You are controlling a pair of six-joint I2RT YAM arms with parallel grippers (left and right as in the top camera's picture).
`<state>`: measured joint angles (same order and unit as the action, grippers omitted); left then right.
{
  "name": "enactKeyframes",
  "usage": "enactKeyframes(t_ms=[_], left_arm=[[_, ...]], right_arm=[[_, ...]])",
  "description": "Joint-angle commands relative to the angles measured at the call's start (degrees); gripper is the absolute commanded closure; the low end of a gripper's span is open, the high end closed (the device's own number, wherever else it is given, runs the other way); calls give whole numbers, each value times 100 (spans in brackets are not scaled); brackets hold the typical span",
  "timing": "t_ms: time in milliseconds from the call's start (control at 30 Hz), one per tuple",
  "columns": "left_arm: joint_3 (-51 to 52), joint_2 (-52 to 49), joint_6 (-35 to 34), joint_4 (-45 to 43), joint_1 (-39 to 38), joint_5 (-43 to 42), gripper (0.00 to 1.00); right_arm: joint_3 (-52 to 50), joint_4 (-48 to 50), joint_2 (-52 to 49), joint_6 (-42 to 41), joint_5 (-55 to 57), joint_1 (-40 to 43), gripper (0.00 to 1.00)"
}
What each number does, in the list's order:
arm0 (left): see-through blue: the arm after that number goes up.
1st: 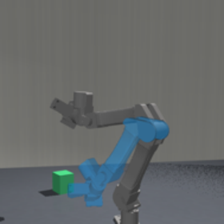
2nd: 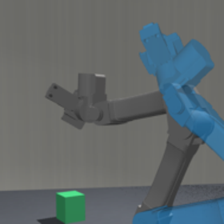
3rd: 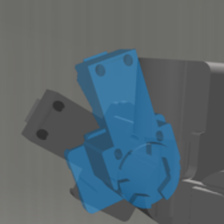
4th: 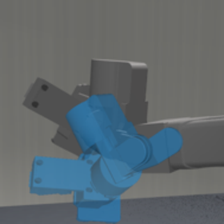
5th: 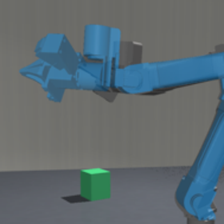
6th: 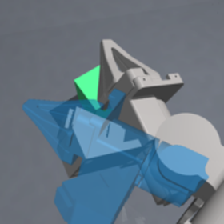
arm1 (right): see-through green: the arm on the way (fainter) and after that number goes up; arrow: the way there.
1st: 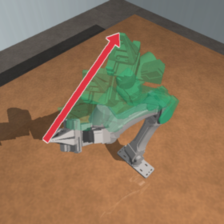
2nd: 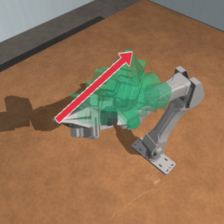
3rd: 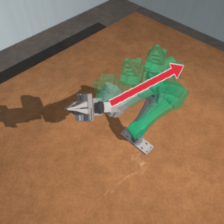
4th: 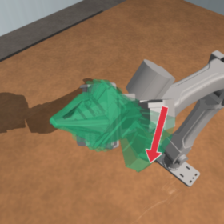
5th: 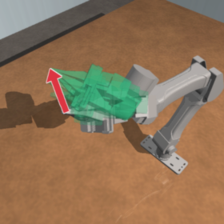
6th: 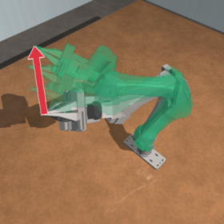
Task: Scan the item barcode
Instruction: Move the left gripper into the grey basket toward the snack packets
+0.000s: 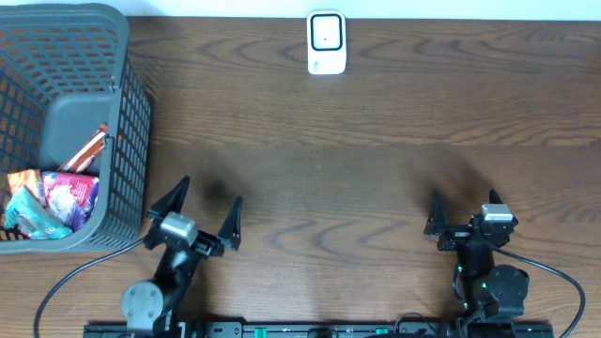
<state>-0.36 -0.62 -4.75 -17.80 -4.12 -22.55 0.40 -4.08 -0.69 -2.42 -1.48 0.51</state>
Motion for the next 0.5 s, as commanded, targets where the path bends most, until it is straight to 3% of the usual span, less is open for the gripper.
enactKeyframes(t_ms=[0,267,367,467], left_arm=[[-26,39,-553,-772,31,-494,2],[-1119,-282,-557,-1145,31,-485,2],[-1915,-881,-190,-1137,31,-417,2],[-2916,-1694,-22,-678,31,212,2]], right_arm=[[-4,-26,20,-72,28,90,1],[-4,-26,20,-72,28,90,1],[-4,-26,20,-72,28,90,1],[-4,-26,20,-72,28,90,1]])
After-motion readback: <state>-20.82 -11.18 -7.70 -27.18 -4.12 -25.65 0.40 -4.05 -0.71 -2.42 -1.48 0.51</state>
